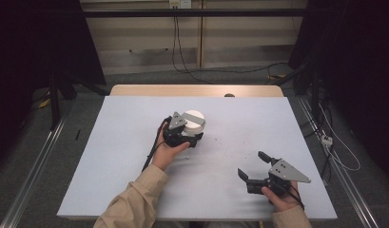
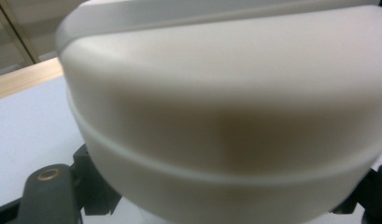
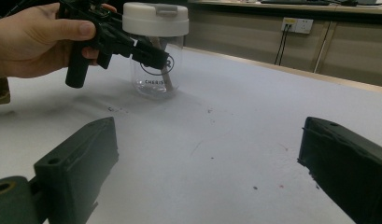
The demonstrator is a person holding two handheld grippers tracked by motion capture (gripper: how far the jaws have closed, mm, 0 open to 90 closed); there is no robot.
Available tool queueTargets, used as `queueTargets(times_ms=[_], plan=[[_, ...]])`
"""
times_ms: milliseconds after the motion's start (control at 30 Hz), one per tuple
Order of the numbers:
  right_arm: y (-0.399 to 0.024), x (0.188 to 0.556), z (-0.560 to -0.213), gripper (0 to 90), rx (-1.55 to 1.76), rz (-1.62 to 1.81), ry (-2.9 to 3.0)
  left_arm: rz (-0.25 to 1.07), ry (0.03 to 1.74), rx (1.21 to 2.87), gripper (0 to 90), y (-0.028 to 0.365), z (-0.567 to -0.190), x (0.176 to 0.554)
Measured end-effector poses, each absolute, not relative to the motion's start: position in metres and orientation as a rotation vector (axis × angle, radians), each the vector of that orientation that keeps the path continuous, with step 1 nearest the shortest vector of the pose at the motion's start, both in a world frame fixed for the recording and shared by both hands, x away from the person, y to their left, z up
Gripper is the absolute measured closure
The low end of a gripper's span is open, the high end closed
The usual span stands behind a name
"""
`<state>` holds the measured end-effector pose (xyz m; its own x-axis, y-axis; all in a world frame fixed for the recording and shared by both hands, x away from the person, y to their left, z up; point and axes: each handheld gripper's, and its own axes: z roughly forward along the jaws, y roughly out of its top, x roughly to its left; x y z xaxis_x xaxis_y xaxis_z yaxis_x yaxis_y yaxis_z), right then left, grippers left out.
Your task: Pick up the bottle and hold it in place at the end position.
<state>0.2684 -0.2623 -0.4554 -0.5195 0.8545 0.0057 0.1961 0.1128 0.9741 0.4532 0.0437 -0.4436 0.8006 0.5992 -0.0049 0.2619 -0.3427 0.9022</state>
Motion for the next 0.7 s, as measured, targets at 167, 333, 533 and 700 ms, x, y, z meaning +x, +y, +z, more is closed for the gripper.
queueTargets(times_ms=[167,333,533,700], plan=[[-0.263,0.268,-0.455,4.0,1.021,1.441,1.806,0.397,0.647,1.937,18.6,0.043,-0.448,0.458],[-0.263,0.268,-0.456,4.0,1.021,1.440,1.807,0.398,0.648,1.935,18.6,0.043,-0.450,0.460],[-0.263,0.269,-0.456,3.9,1.023,1.441,1.808,0.391,0.616,1.916,18.6,0.039,-0.452,0.461],[-0.263,0.269,-0.456,4.0,1.023,1.440,1.809,0.371,0.599,1.903,18.6,0.038,-0.455,0.462]])
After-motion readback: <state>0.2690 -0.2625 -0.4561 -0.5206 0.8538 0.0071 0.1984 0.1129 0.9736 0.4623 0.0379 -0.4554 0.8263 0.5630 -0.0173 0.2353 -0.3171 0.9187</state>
